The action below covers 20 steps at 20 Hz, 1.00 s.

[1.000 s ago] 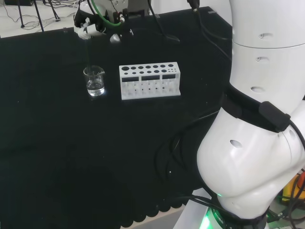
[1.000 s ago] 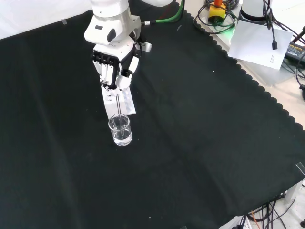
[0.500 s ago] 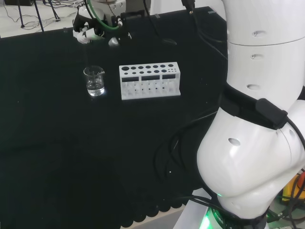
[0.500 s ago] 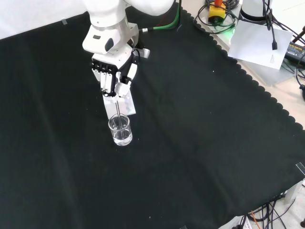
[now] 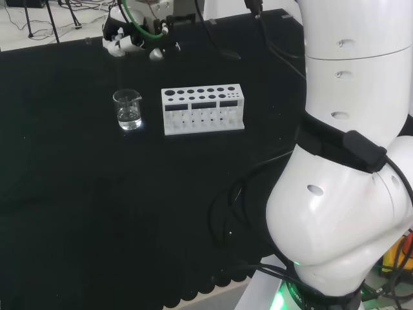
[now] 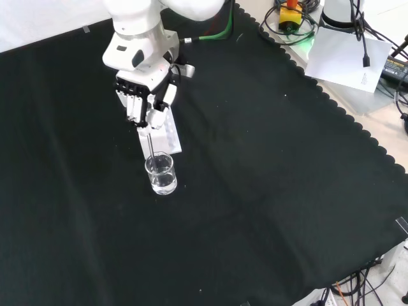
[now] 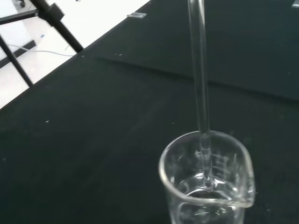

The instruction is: Stir in the beaker to the left of the white test tube rack with the glass rod.

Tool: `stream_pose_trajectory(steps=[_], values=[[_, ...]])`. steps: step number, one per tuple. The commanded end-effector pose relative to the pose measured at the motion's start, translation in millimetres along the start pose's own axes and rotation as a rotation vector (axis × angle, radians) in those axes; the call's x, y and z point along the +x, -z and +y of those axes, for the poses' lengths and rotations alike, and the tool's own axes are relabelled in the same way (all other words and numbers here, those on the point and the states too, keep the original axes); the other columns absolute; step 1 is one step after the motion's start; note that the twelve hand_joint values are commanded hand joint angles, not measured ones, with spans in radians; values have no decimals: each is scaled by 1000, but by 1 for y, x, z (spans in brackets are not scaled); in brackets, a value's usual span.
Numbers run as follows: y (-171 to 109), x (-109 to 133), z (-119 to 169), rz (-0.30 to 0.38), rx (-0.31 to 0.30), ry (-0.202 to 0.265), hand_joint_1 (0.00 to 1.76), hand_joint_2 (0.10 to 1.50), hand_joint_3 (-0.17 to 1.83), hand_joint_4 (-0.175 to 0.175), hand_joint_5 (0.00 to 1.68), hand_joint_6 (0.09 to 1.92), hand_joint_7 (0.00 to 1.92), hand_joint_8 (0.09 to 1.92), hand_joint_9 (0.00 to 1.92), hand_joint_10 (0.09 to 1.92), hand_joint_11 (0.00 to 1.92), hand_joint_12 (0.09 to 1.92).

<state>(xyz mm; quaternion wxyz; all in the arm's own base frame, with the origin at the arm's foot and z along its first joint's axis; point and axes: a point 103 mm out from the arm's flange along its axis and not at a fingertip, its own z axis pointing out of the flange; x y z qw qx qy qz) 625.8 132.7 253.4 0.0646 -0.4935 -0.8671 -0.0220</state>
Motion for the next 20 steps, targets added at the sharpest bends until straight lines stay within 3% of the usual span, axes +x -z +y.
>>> stream_pose_trajectory(steps=[1, 7, 14, 20], values=[[3, -19, -11, -5, 3, -39, 1283, 1114, -2, -175, 1034, 615, 988, 1322, 1600, 957, 1638, 895], [3, -25, -31, -16, 17, -74, 1283, 1114, -2, -175, 1035, 613, 989, 1322, 1600, 957, 1638, 896], [0, 9, -35, -15, 28, -51, 1283, 1113, -2, -175, 1036, 613, 990, 1320, 1601, 957, 1639, 898], [-3, 21, -26, -13, 32, -29, 1283, 1113, -2, -175, 1036, 612, 991, 1318, 1602, 957, 1640, 899]])
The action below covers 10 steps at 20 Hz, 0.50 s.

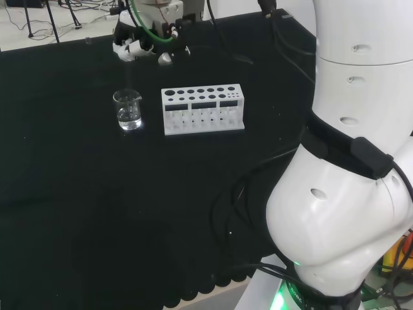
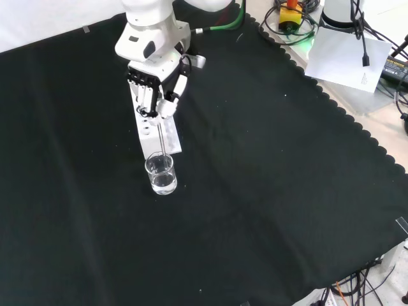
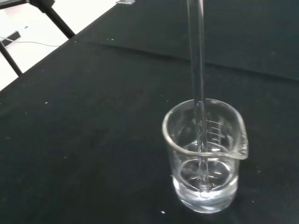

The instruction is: Stir in the beaker to the left of the white test tube rack with the glass rod.

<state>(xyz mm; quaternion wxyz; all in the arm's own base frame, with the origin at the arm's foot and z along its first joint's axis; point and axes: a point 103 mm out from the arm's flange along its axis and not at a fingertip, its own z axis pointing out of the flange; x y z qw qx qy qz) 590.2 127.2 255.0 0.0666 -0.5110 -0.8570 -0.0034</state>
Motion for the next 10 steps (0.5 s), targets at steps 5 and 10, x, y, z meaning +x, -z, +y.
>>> stream_pose_trajectory(steps=[5, 10], values=[[-2, 6, 17, 1, -9, 22, 1283, 1113, -2, -175, 1037, 611, 991, 1318, 1603, 957, 1640, 900], [0, -5, 24, 6, -37, 23, 1283, 1112, -2, -175, 1038, 609, 991, 1318, 1605, 957, 1642, 901]])
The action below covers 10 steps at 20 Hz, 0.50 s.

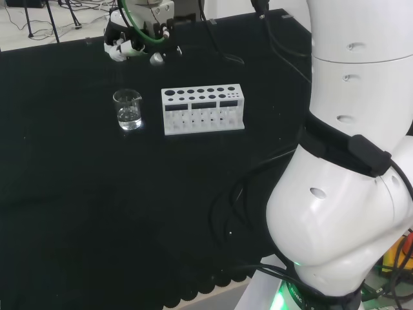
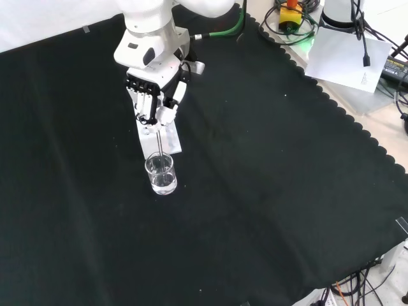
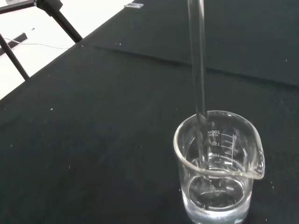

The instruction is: Stir in the beaker to the left of the white test tube rack with the glass rod.

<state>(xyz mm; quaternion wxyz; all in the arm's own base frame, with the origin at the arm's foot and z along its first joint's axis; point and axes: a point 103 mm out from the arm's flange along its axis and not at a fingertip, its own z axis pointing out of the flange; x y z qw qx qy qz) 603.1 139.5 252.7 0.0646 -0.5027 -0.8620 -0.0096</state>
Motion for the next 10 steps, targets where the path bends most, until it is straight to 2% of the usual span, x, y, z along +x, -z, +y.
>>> stream_pose_trajectory(steps=[1, 6, 10], values=[[4, -13, 6, 2, -28, 0, 1283, 1112, -2, -175, 1037, 609, 991, 1317, 1605, 957, 1643, 901], [9, -24, -3, -9, -32, -22, 1283, 1112, -1, -175, 1038, 609, 992, 1316, 1607, 956, 1644, 902], [5, -19, -13, -28, -13, -33, 1283, 1112, -1, -175, 1038, 609, 993, 1316, 1609, 955, 1644, 901]])
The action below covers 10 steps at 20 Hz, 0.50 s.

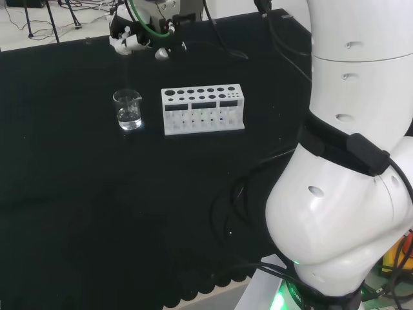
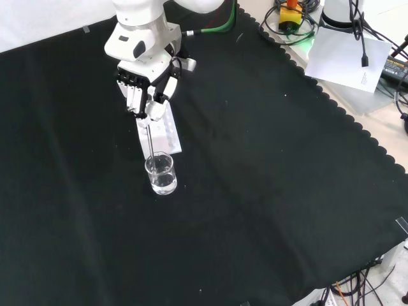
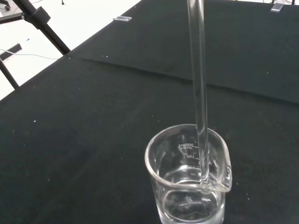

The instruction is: Stir in the beaker to the left of the white test tube rack with the glass rod.

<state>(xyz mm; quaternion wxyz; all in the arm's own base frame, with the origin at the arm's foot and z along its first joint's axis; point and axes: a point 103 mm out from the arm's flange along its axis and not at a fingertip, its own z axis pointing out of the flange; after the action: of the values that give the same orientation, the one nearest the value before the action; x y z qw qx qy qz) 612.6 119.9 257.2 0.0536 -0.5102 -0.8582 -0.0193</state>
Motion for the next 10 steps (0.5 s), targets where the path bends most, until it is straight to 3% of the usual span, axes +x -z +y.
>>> stream_pose_trajectory(steps=[1, 10], values=[[-3, 5, -13, -25, 20, -15, 1283, 1112, -1, -175, 1038, 609, 993, 1316, 1609, 955, 1645, 901], [-10, 43, -1, -59, 42, 52, 1283, 1112, -1, -175, 1038, 608, 993, 1316, 1612, 954, 1646, 901]])
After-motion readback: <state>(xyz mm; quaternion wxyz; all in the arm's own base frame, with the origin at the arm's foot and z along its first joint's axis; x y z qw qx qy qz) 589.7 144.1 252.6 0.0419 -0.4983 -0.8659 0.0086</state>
